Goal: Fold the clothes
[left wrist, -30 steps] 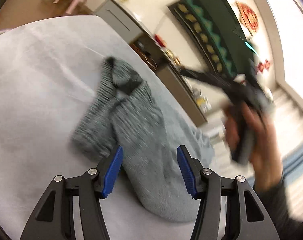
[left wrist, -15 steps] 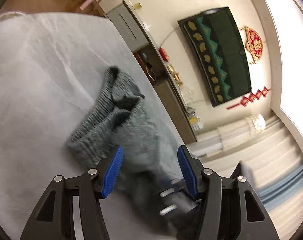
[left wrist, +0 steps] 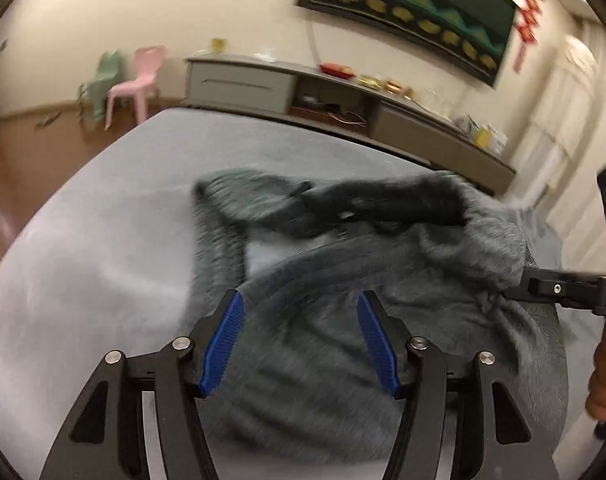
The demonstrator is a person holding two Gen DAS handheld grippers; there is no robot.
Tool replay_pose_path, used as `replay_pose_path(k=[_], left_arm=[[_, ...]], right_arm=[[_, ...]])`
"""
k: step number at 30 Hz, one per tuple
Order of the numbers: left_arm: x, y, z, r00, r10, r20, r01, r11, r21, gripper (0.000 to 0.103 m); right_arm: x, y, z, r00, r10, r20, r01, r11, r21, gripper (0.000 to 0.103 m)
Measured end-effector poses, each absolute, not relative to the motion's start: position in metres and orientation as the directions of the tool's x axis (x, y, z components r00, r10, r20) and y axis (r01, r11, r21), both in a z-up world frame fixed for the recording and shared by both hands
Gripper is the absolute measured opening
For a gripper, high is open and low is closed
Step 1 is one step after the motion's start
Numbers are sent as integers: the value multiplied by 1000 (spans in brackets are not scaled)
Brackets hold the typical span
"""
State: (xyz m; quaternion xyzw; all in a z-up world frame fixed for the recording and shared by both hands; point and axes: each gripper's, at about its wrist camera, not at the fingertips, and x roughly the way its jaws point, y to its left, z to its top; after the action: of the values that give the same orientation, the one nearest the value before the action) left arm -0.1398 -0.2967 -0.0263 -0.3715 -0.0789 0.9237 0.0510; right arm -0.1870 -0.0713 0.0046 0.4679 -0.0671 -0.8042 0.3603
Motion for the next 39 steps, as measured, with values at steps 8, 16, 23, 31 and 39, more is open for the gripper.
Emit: replay_pose_path(k=[8,16,23,31,39], left_arm=[[-148,-299,-12,-740,202,-641,-132,-979,-156,72],[-179,-294,-36,-590,371,-717,-192,-927,-322,9],[-42,-343,70,-701,606,-377,-384,-765,-516,6],[41,-382,27,-746,437,-502,-66,-799,-598,13],[26,-344,25,-721,349,-599,31,-847,-531,66]], right_arm=[[-198,-66,12,-300,-652,-697,586,-702,405,6],[-198,-66,23,-262,-684,-681,611,-663,431,7],[-206,-45,36,-314,-682,-661,543,-700,464,41],[-149,-1,35,-305,-680,-667,559,-695,453,65],[-84,211,16,-480,-401,-781,333,-906,261,65]])
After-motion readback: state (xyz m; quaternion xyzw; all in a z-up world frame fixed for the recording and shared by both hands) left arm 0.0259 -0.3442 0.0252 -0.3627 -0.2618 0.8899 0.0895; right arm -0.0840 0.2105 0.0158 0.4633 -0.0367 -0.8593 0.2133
